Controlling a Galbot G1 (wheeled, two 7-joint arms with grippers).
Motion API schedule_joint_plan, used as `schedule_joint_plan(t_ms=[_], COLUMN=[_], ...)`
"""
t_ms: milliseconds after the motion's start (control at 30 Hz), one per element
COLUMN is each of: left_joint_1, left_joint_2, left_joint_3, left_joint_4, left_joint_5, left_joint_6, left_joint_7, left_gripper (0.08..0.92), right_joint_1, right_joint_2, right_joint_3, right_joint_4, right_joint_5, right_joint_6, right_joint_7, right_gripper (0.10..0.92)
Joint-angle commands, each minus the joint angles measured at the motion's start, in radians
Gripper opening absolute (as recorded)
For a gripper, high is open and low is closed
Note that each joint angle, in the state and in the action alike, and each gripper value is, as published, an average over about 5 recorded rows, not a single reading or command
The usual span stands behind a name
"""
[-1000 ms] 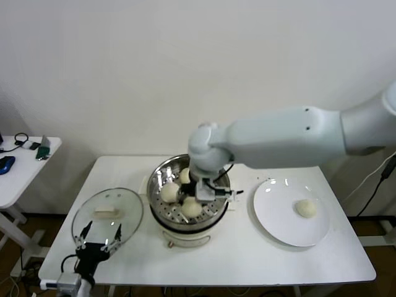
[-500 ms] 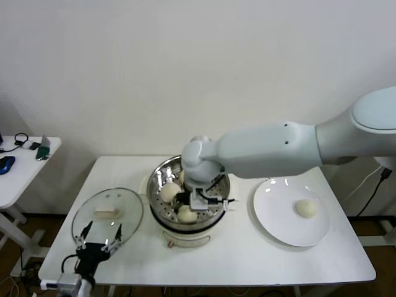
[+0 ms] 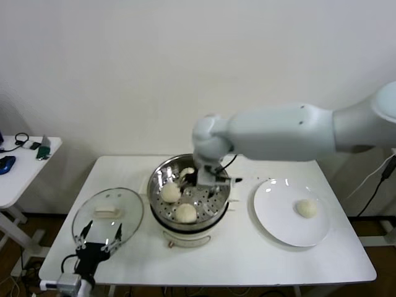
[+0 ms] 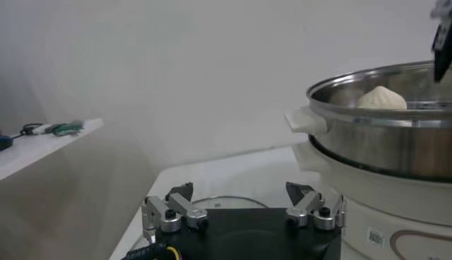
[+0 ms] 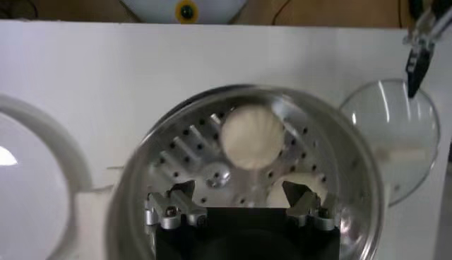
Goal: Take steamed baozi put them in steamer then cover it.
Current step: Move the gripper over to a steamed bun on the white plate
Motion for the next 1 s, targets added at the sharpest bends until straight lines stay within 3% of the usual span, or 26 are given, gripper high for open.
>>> schedule_joint_plan(t_ms=[33,267,467,700,1000], left_joint_1=[-0.005,-0.025,-0.035,-0.03,-0.012], left_joint_2=[0.001,0.005,0.001,-0.008,-0.03], left_joint_3=[0.002,0.01,0.011,0.008,0.004], left_joint_4=[0.0,0.012,0.012,0.026,0.029], left_joint_5=[0.001,0.003,0.007,0.013,0.026], left_joint_6=[0.004,0.01,0.021,0.02,0.013], left_joint_7=[0.001,0.003,0.008,0.006,0.003], left_gripper=[0.823,0.823,0.823,0.823,0.823], right_joint_1=[0.233,0.156,-0.085,-0.363,-0.543], right_joint_2=[-0.262,-0.485,-0.614,-0.604,-0.528], right_joint_3=[-0.222,-0.325,-0.201,0.027,0.187], right_joint_4=[-0.114,-0.198,-0.299,-0.477,-0.576], right_joint_5=[0.43,0.359,0.23,0.083,0.026], right_joint_6=[-0.165,-0.261,-0.304,-0.281,-0.27], right_joint_7=[-0.163,-0.164,-0.124,-0.098,-0.088], right_gripper=[0.823,0.823,0.823,0.823,0.823])
